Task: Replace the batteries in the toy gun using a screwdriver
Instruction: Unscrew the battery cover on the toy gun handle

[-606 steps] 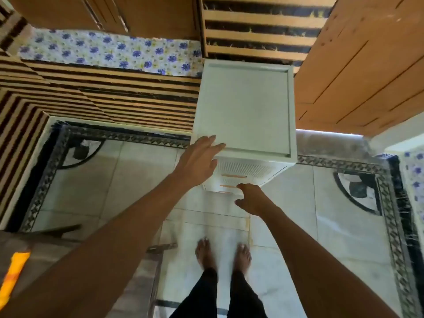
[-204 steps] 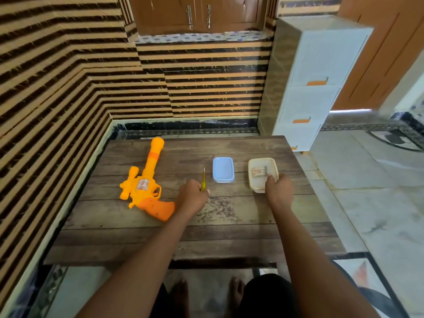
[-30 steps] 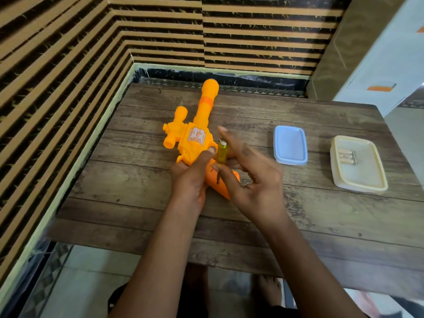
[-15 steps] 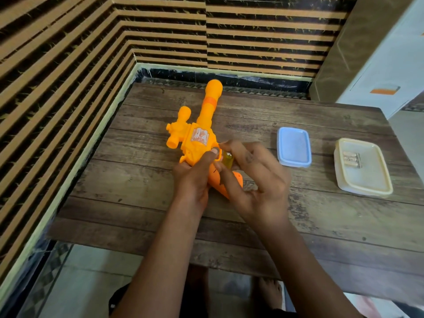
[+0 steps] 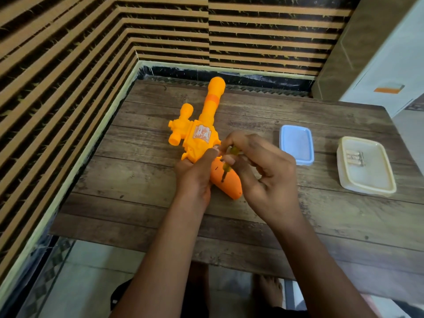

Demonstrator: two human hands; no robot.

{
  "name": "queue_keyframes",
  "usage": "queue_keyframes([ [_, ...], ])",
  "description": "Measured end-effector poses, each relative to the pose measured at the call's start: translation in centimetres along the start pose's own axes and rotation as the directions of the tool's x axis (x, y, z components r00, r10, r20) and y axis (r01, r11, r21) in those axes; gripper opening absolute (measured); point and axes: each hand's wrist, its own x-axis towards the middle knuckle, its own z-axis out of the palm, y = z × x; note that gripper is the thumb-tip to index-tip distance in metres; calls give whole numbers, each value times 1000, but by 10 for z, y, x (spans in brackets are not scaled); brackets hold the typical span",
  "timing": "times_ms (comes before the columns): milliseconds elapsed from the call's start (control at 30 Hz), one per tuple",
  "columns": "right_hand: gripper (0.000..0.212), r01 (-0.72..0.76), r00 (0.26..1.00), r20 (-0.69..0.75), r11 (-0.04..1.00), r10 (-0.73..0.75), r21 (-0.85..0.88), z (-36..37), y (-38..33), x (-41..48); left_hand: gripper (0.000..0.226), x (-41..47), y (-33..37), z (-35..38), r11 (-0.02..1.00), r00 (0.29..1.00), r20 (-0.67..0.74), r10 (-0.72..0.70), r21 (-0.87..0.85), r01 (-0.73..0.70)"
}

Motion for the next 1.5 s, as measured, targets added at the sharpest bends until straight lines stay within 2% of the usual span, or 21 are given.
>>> queue_keyframes([
  [133,20,22,994,-102,997,-30,-79,2,3,-3,32,-1,0,-1,1000,1000,-16,-3,11,3],
  [267,33,3,999,-37,1000,-3,5,-2,4,-4,30,1,0,1,1000,999,-23,-26,8,26],
  [333,25,7,1000,-26,998,-5,60,-3,2,-4,25,0,1,2,1000,999,-29,-19,10,19],
  [433,18,9,995,-96,999,-6,38,-1,3,-2,30,-2,2,2,1000,1000,-14,0,0,0],
  [500,24,21,993,-113,1000,-20,5,-1,5,-1,28,-2,2,2,1000,1000,-10,0,-8,-1],
  [633,39,27,998,-57,999,-25,33,-2,3,-3,28,2,1,4,1000,999,-37,-17,13,17],
  [800,22,7,993,-115,1000,-6,6,1,3,-3,32,-1,1,2,1000,1000,-12,27,-2,-27],
  [867,29,26,990,-135,1000,-28,-16,3,4,-3,34,-2,2,3,1000,1000,-18,14,-19,-15],
  [1000,50,27,998,-65,998,-24,51,1,3,-3,31,-2,4,5,999,1000,-2,-22,-47,22],
  [1100,32,38,997,-72,996,-33,77,0,2,-2,22,-4,4,4,998,1000,15,-17,-57,17],
  [1167,24,36,990,-137,999,-31,35,1,4,-1,28,-5,5,4,999,1000,30,-8,-48,9],
  [1233,34,36,981,-188,999,-39,-20,3,7,-1,34,-4,4,4,999,1000,17,-8,-34,8],
  [1300,47,48,982,-181,998,-52,-28,4,9,-2,34,-4,5,3,1000,1000,9,-21,-23,21],
  [1367,51,64,984,-165,997,-69,-37,3,9,-3,33,-4,4,3,1000,1000,14,-18,-20,18],
  [1433,43,74,986,-146,997,-78,-34,3,6,-3,29,-3,3,2,1000,1000,3,-11,-12,11],
  [1500,25,66,986,-153,997,-71,-34,3,3,-3,28,-2,2,1,1000,1000,19,-7,-3,8],
])
